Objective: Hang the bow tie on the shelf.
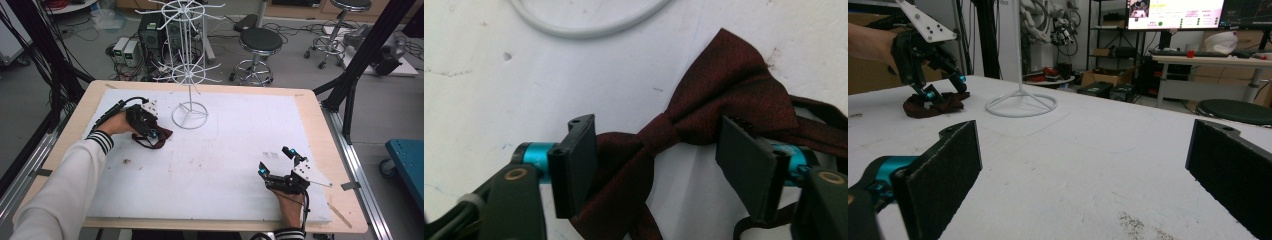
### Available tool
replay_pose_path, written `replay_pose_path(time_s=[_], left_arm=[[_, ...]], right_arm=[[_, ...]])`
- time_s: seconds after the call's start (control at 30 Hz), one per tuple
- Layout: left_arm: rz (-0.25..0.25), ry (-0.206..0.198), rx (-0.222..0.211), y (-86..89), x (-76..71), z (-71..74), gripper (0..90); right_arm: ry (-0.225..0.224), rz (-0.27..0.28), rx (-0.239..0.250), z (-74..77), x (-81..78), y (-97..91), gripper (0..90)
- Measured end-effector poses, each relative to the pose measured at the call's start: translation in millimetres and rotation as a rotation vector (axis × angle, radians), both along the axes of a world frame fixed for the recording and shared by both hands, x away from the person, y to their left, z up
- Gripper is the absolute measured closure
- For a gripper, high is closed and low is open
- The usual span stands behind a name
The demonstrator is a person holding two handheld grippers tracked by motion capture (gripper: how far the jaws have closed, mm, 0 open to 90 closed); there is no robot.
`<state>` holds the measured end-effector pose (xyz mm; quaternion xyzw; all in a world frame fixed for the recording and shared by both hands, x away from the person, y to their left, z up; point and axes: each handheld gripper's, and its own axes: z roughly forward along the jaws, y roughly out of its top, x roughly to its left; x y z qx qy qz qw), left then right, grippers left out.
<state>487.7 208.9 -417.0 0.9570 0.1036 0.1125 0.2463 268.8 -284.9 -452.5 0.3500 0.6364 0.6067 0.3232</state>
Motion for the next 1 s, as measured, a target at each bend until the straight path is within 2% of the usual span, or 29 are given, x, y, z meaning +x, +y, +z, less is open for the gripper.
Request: replay_pose_path(time_s=[0.03, 0.1, 0.13, 0.17, 0.2, 0.27, 0.37, 0.4, 0.63, 0.7, 1.0], left_arm=[[-0.005, 0.001, 0.013, 0.6, 0.7, 1.0, 38.4], [0.006, 0.008, 0.003, 0.7, 0.3, 0.1, 45.0], [0.007, 0.009, 0.007, 0.7, 0.2, 0.7, 55.1], [0.012, -0.016, 0.020, 0.2, -0.6, 1.4, 71.0], [0.027, -0.046, 0.037, -0.7, -1.8, 1.7, 71.0], [0.041, -0.044, 0.037, -1.7, -2.2, 1.4, 73.0], [0.020, -0.068, 0.062, -1.5, -2.9, 2.4, 75.6], [0.031, -0.067, 0.046, -2.0, -3.9, 1.2, 76.0], [0.058, -0.087, 0.035, -2.4, -7.3, 1.2, 78.1], [0.055, -0.091, 0.046, -0.6, -7.7, 3.1, 78.4], [0.100, -0.088, -0.021, 8.8, -17.0, 10.5, 78.6]], right_arm=[[0.000, -0.001, 0.001, 0.0, 0.0, 0.1, 0.7], [0.000, -0.001, 0.000, 0.0, 0.0, 0.0, 0.7], [-0.002, -0.001, 0.001, 0.0, 0.1, 0.0, 0.7], [0.000, 0.000, 0.001, 0.0, 0.0, 0.0, 0.7], [0.000, 0.000, 0.001, 0.0, 0.0, 0.0, 0.7], [-0.002, -0.001, 0.001, 0.0, 0.2, 0.0, 0.7], [-0.006, -0.002, -0.001, 0.0, 0.5, -0.3, 0.7], [-0.004, -0.002, 0.001, 0.0, 0.3, -0.4, 0.7], [-0.001, -0.003, 0.003, 0.0, 0.2, -0.4, 0.7], [-0.004, -0.002, 0.001, 0.0, 0.3, -0.4, 0.7], [-0.003, -0.002, 0.002, 0.1, 0.3, -0.3, 0.7]])
